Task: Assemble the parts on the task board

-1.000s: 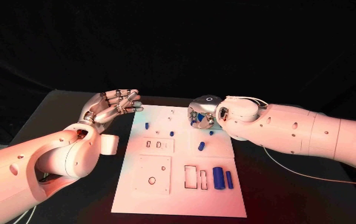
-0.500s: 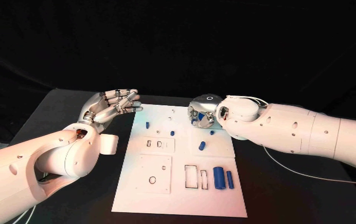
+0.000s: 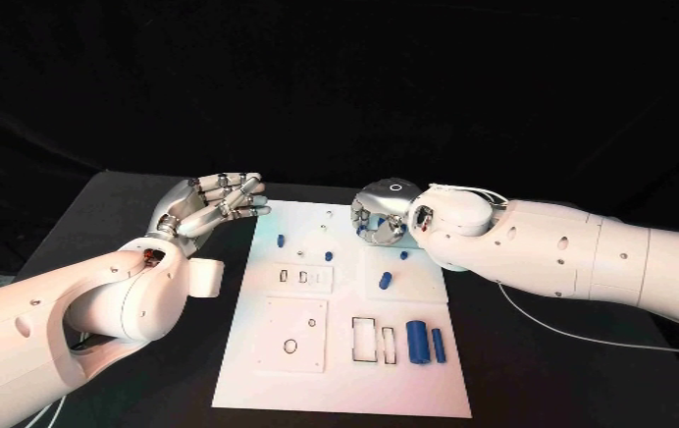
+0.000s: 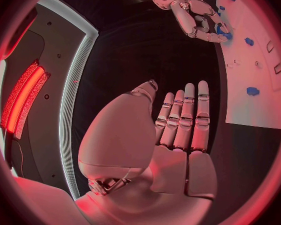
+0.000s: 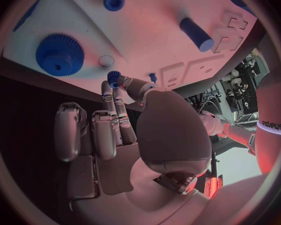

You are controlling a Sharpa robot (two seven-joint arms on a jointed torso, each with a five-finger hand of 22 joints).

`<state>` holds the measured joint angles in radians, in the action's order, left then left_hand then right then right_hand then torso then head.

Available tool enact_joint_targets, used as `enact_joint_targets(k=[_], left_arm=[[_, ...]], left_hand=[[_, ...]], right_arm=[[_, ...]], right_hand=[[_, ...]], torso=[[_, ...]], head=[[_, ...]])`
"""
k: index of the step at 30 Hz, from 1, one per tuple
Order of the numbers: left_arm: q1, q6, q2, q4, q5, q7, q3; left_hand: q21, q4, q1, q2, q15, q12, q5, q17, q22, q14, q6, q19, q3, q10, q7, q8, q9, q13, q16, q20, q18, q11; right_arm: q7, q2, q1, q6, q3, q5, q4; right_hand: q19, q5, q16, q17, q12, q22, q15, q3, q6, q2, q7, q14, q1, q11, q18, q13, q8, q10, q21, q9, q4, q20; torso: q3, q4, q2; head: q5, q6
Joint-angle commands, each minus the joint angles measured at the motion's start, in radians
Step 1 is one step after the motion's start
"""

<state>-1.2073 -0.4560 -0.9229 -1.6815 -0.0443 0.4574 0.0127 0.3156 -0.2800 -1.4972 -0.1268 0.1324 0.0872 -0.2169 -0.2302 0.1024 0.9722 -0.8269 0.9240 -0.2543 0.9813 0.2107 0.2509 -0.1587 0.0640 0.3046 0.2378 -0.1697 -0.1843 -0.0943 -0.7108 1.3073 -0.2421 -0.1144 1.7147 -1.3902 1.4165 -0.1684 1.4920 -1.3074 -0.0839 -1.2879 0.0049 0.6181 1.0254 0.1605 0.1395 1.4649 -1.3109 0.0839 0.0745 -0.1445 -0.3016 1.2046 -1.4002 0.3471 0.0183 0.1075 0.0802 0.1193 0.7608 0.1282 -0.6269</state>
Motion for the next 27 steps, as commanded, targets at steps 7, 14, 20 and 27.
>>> enact_joint_targets(k=[7,14,20,27], left_arm=[[-0.002,0.019,0.005,-0.001,0.002,0.003,-0.001],[-0.002,0.020,0.008,-0.001,0.002,0.003,-0.001],[-0.005,0.019,0.004,-0.009,0.002,0.002,-0.001],[-0.009,0.019,0.002,-0.015,0.002,0.002,-0.001]], left_hand=[[-0.003,0.003,0.001,-0.006,0.006,-0.007,0.004,-0.002,-0.002,-0.002,0.006,0.005,-0.006,-0.008,0.023,-0.004,0.002,-0.001,-0.006,0.004,-0.014,-0.002],[-0.003,0.003,0.000,-0.006,0.007,-0.009,0.004,-0.002,-0.003,-0.002,0.006,0.005,-0.006,-0.010,0.023,-0.005,0.002,-0.001,-0.006,0.004,-0.014,-0.002],[-0.003,0.003,0.000,-0.006,0.007,-0.009,0.004,-0.002,-0.003,-0.002,0.006,0.005,-0.006,-0.010,0.023,-0.005,0.002,-0.001,-0.006,0.004,-0.014,-0.002],[-0.003,0.003,0.000,-0.006,0.007,-0.009,0.004,-0.002,-0.003,-0.002,0.006,0.005,-0.006,-0.010,0.023,-0.005,0.002,-0.001,-0.006,0.004,-0.014,-0.002]], right_arm=[[-0.034,0.050,0.006,-0.127,0.004,0.058,0.031],[-0.036,0.098,0.005,-0.157,0.004,0.066,0.072],[-0.037,0.128,0.004,-0.167,0.005,0.070,0.107],[-0.035,0.149,0.002,-0.168,0.005,0.073,0.137]], right_hand=[[0.006,-0.009,0.006,-0.076,0.001,-0.006,-0.003,0.006,-0.002,0.000,0.005,0.071,-0.006,-0.005,-0.016,-0.002,-0.007,0.016,-0.007,0.004,0.005,-0.002],[0.007,-0.009,0.006,-0.077,0.001,-0.009,-0.003,0.007,-0.001,-0.001,0.005,0.071,-0.006,-0.005,-0.016,-0.002,-0.008,0.017,-0.008,0.005,0.005,-0.001],[0.009,-0.010,0.007,-0.079,0.001,-0.013,-0.003,0.009,0.000,-0.002,0.005,0.072,-0.006,-0.006,-0.017,-0.002,-0.009,0.019,-0.011,0.007,0.005,-0.001],[0.010,-0.010,0.008,-0.081,0.001,-0.014,-0.003,0.009,0.000,-0.002,0.005,0.072,-0.005,-0.005,-0.018,-0.002,-0.009,0.019,-0.012,0.008,0.005,-0.001]], torso=[[0.0013,0.0048,0.002],[0.0019,0.0069,0.003],[0.0045,0.0112,0.009],[0.0060,0.0157,0.012]], head=[[-0.001,0.011],[-0.002,0.009],[-0.002,0.016],[-0.003,0.012]])
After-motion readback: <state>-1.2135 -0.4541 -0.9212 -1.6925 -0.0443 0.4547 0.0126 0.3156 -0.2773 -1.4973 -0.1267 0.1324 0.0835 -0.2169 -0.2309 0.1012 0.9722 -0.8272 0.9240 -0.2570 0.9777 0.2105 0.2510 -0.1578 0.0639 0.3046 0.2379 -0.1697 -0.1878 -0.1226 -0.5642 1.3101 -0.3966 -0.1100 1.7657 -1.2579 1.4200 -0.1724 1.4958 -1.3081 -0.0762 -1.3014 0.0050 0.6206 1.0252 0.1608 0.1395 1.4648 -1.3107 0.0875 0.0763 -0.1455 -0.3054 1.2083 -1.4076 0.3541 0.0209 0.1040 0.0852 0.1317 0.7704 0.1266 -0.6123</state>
